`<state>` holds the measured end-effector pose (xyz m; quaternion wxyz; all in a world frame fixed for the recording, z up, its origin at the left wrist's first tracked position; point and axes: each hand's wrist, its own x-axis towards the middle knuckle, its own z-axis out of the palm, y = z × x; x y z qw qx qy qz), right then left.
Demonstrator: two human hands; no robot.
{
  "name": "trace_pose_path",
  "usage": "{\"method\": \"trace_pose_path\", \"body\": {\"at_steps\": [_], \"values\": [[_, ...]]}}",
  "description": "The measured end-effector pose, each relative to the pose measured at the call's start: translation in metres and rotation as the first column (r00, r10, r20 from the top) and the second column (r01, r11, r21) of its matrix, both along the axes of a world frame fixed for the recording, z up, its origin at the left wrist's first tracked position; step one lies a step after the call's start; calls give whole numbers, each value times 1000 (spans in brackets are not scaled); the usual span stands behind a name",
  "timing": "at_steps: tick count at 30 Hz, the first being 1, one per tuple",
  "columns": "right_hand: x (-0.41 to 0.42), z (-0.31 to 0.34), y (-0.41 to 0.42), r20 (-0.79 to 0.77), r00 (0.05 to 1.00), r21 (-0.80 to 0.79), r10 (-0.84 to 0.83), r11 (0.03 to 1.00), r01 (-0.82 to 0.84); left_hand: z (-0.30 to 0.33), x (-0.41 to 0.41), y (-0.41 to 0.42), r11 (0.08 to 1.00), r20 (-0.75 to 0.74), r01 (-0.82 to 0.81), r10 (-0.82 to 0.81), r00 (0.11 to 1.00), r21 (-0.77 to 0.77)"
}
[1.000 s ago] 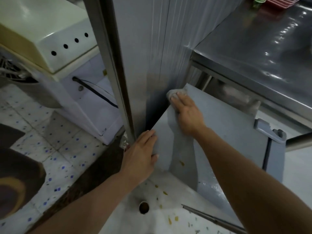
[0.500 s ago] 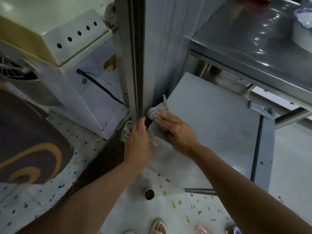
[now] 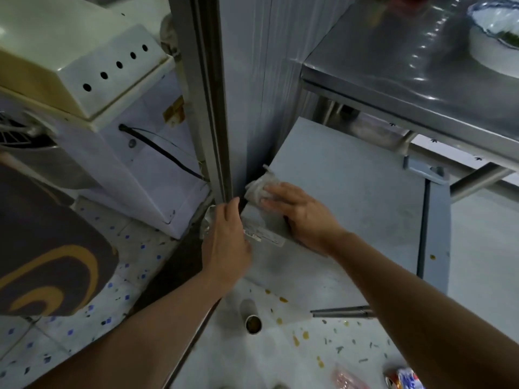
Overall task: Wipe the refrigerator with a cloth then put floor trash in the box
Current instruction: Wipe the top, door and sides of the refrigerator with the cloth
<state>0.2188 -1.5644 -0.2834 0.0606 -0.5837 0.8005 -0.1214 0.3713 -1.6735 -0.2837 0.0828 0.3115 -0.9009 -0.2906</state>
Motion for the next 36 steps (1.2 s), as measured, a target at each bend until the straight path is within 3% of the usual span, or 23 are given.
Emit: {"method": "trace_pose_path", "body": {"at_steps": [3,7,14,18,23,26,30,36], "values": [[-20,-8,-8,63,981,-91,-182,978,188,-3,-8,2,998,-15,43,-44,999,-37],[-23,-10,-19,81,948,-87,-307,945,314,-1,-17,10,995,-1,76,-77,997,-59],[46,-1,50,41,990,-144,-133,980,137,7,-26,34,994,27,72,-70,997,-87],[22,-3,70,-17,1000,-87,-12,996,11,8,-37,44,988,17,100,-98,995,-116],[-48,-4,60,38,923,-68,-383,921,384,3,-47,47,983,36,144,-140,989,-115],[-45,-3,60,34,896,-70,-442,894,444,1,-46,50,980,57,165,-160,985,-109],[14,-2,94,5,942,-161,-337,929,333,1,-45,55,972,66,208,-202,977,-105],[24,-5,129,13,987,-43,-161,986,162,5,-57,70,950,14,308,-308,951,-41]]}}
